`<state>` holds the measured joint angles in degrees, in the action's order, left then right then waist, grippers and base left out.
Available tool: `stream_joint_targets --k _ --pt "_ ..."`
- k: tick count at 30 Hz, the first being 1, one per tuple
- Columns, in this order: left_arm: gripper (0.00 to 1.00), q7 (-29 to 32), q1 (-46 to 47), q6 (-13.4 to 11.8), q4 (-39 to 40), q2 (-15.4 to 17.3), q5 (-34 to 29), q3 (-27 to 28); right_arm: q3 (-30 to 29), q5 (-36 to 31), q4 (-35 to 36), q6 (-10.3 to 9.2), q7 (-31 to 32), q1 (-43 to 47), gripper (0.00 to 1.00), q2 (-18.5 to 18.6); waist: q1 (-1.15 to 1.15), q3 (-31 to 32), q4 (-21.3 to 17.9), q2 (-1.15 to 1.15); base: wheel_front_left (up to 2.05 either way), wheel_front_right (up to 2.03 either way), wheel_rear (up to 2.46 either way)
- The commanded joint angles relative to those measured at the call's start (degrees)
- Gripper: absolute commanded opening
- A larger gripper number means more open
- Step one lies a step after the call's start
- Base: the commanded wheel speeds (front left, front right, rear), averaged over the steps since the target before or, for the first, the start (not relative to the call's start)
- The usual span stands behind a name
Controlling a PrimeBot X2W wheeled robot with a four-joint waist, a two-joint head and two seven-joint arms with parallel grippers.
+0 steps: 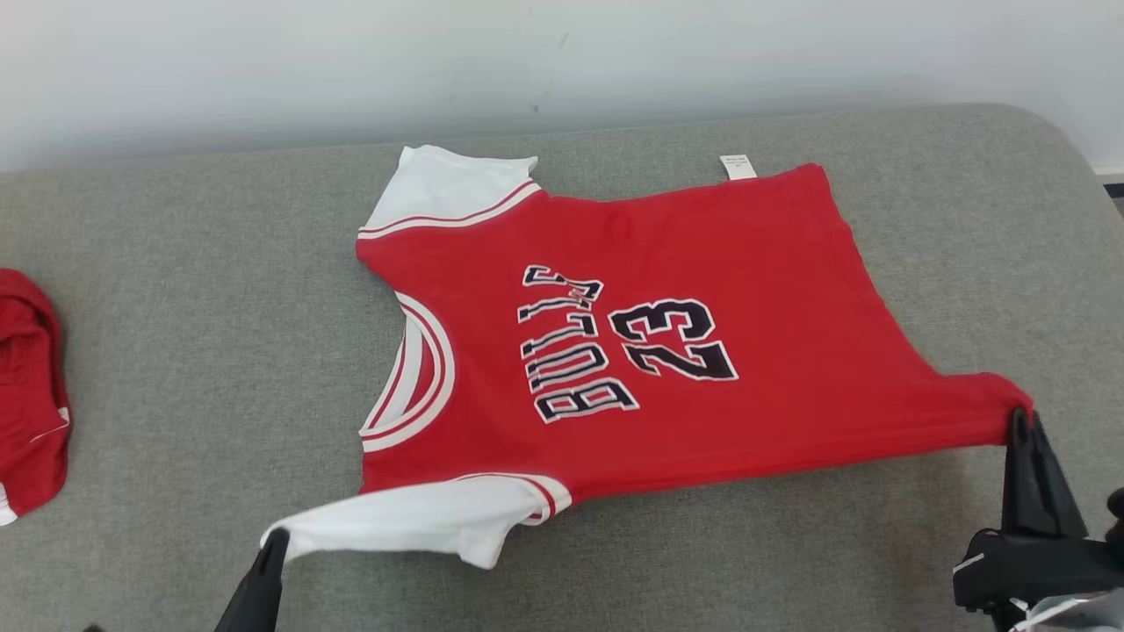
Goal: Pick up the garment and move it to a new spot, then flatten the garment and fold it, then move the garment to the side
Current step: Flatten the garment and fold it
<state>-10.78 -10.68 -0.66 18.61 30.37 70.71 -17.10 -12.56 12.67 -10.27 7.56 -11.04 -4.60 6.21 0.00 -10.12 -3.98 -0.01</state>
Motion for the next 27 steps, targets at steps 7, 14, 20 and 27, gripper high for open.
stream_joint_targets --k 7,14,20,27 --pt "0.00 2.3 8.9 -1.6 -5.5 -2.3 -1.5 -2.2 -0.4 -4.9 -5.1 -0.16 5.4 -6.3 0.00 -2.1 0.00 -0.7 -0.5 0.01 0.00 0.00 0.00" --pt "0.00 2.4 17.2 1.3 -11.5 -4.5 -2.4 -3.2 -3.7 -8.3 -13.5 -0.16 5.7 -14.4 0.00 -2.9 0.00 -3.2 0.4 0.01 0.00 0.00 0.00" --pt "0.00 1.7 23.5 3.9 -16.7 -5.9 -4.1 -4.2 -5.0 -10.1 -19.3 -0.16 4.6 -20.2 0.00 -3.2 0.00 -5.5 1.3 0.01 0.00 0.00 0.00" --pt "0.00 -0.1 32.0 6.5 -24.0 -6.1 -10.0 -6.9 -5.1 -13.4 -25.7 -0.16 1.6 -27.7 0.00 -3.3 0.00 -9.9 2.3 0.01 0.00 0.00 0.00"
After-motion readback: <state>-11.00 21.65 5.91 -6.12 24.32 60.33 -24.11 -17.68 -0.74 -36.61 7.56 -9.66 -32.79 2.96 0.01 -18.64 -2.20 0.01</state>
